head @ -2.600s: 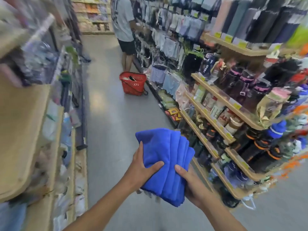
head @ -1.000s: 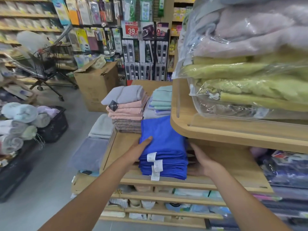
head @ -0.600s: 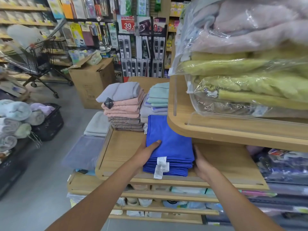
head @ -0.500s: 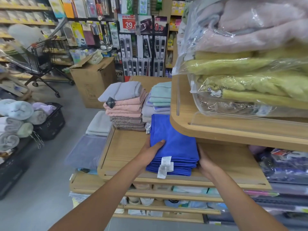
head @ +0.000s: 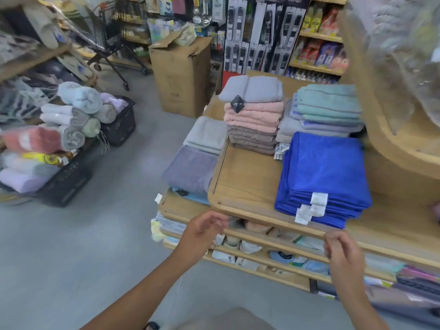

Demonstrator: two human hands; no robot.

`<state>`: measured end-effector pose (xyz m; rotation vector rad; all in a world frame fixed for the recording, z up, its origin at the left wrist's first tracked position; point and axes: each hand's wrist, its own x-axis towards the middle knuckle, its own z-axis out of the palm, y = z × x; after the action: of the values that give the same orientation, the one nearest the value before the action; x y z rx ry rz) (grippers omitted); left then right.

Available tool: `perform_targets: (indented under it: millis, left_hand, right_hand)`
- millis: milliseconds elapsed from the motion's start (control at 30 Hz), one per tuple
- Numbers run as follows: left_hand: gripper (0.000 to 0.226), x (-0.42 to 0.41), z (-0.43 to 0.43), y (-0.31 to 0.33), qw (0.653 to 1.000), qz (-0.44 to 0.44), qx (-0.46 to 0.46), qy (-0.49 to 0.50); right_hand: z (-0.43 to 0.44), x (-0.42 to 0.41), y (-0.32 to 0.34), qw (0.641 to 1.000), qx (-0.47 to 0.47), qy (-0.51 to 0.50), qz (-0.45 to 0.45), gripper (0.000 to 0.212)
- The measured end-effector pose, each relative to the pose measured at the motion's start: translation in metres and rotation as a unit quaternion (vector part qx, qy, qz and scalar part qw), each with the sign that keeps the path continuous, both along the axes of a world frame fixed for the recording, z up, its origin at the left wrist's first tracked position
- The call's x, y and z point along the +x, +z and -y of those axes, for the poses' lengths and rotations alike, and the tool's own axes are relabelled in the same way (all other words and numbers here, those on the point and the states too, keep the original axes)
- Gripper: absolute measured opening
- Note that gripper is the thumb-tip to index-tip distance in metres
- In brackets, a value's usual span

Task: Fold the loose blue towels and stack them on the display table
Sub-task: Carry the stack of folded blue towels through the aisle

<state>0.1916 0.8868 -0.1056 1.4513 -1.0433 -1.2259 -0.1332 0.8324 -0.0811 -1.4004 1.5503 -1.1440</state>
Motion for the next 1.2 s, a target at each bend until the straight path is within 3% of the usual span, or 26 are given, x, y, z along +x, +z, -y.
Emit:
perform_targets:
  millis: [100, 200, 267, 367, 433, 500, 733, 1000, 1200]
  left_hand:
    - [0.03, 0.073, -0.07, -0.049, 0.997, 0.027, 0.077, 0.007]
    - [0.022, 0.156, -0.157, -0.095, 0.983, 0.05, 0.167, 0.051]
    - [0.01, 0.199, -0.21, -0.115, 0.972, 0.034, 0.219, 0.083]
    - [0.01, 0.253, -0.281, -0.131, 0.948, 0.009, 0.28, 0.151]
    - [0.011, 0.279, -0.308, -0.135, 0.928, -0.016, 0.312, 0.202]
    - [0.01, 0.302, -0.312, -0.135, 0.917, -0.036, 0.322, 0.233]
    - [0.009, 0.422, -0.244, -0.139, 0.913, -0.055, 0.305, 0.267]
    - [0.014, 0.6, -0.137, -0.104, 0.873, -0.071, 0.299, 0.379]
    - [0.018, 0.722, 0.034, -0.099, 0.906, -0.049, 0.268, 0.324]
  right_hand:
    - [-0.032, 0.1, -0.044, 0.974, 0.131, 0.172, -0.07, 0.024]
    - [-0.061, 0.209, -0.084, 0.908, 0.252, 0.317, -0.105, 0.011]
    - [-0.072, 0.256, -0.108, 0.877, 0.295, 0.36, -0.124, 0.032]
    - [-0.085, 0.318, -0.129, 0.838, 0.329, 0.406, -0.156, 0.013]
    - [-0.086, 0.352, -0.136, 0.831, 0.343, 0.404, -0.168, 0.019]
    - [-0.083, 0.387, -0.136, 0.828, 0.359, 0.397, -0.167, 0.01]
    - [-0.013, 0.565, -0.162, 0.817, 0.361, 0.423, -0.154, 0.016]
    - [0.141, 0.8, -0.141, 0.797, 0.352, 0.486, -0.077, 0.017]
    - [0.26, 0.866, -0.121, 0.812, 0.341, 0.471, -0.054, 0.016]
